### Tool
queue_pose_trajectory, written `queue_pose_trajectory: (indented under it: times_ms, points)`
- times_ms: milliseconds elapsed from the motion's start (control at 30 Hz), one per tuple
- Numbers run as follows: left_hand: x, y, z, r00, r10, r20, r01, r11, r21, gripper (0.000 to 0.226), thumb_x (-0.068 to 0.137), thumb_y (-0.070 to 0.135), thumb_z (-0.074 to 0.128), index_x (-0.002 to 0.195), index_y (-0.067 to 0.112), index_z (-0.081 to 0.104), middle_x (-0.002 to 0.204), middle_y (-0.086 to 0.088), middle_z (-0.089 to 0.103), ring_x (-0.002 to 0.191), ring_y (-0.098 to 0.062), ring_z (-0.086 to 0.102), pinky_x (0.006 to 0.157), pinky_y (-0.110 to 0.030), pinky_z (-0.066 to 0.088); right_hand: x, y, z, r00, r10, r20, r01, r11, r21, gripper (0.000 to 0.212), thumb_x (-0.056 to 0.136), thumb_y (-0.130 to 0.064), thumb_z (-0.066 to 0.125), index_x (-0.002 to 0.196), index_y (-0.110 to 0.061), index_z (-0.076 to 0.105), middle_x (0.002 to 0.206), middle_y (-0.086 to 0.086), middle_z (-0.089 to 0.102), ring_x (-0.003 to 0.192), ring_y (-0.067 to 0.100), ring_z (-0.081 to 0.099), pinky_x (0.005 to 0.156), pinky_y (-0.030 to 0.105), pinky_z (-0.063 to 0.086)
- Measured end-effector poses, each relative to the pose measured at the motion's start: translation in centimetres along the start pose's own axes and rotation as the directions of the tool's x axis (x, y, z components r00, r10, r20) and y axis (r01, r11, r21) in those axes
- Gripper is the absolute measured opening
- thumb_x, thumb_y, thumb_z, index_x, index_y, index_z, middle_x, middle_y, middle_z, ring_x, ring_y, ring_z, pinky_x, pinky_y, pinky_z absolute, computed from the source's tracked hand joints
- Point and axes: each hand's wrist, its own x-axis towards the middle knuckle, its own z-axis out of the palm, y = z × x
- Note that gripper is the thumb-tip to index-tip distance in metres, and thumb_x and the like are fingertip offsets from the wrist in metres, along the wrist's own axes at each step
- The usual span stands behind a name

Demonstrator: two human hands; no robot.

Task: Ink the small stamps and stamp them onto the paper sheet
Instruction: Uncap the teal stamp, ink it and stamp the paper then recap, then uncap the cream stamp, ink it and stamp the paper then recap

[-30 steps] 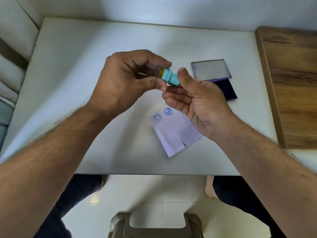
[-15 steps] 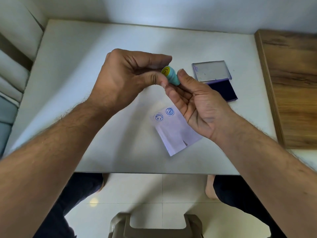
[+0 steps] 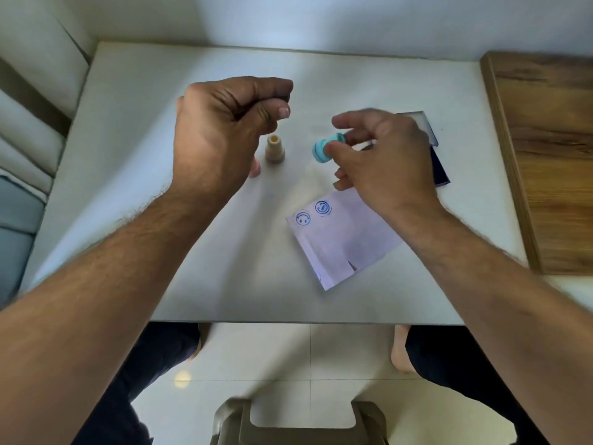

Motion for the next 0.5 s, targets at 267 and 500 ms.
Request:
queue_pose_trajectory:
  times_ms: [267, 500]
  points:
    - [0.4, -0.4, -0.1, 0.999, -0.033, -0.033, 0.034, 0.999, 0.017, 0.018, 0.084, 0.015, 0.066, 0.095, 0.023, 0.078, 0.087, 0.004, 0.073, 0.074, -0.012, 0.067, 0.060, -0.046, 0.060, 2.2, 0.1, 2.5, 0.982, -0.182, 0.039, 0.182, 0.888, -0.422, 0.025, 0.087, -0.022, 0.067, 0.112, -0.020, 0.070, 0.109, 0.002, 0.071, 0.101, 0.019, 0.064, 0.092, 0.026, 0.049]
    - [0.4, -0.4, 0.2, 0.994, -0.080, -0.076, 0.079, 0.997, -0.021, 0.019, 0.085, 0.014, 0.065, 0.096, 0.022, 0.078, 0.087, 0.004, 0.073, 0.073, -0.010, 0.066, 0.059, -0.046, 0.060, 2.3, -0.8, 2.6, 0.958, -0.281, 0.048, 0.264, 0.812, -0.520, 0.039, 0.085, -0.023, 0.069, 0.123, -0.024, 0.062, 0.120, 0.002, 0.062, 0.108, 0.021, 0.059, 0.090, 0.031, 0.049]
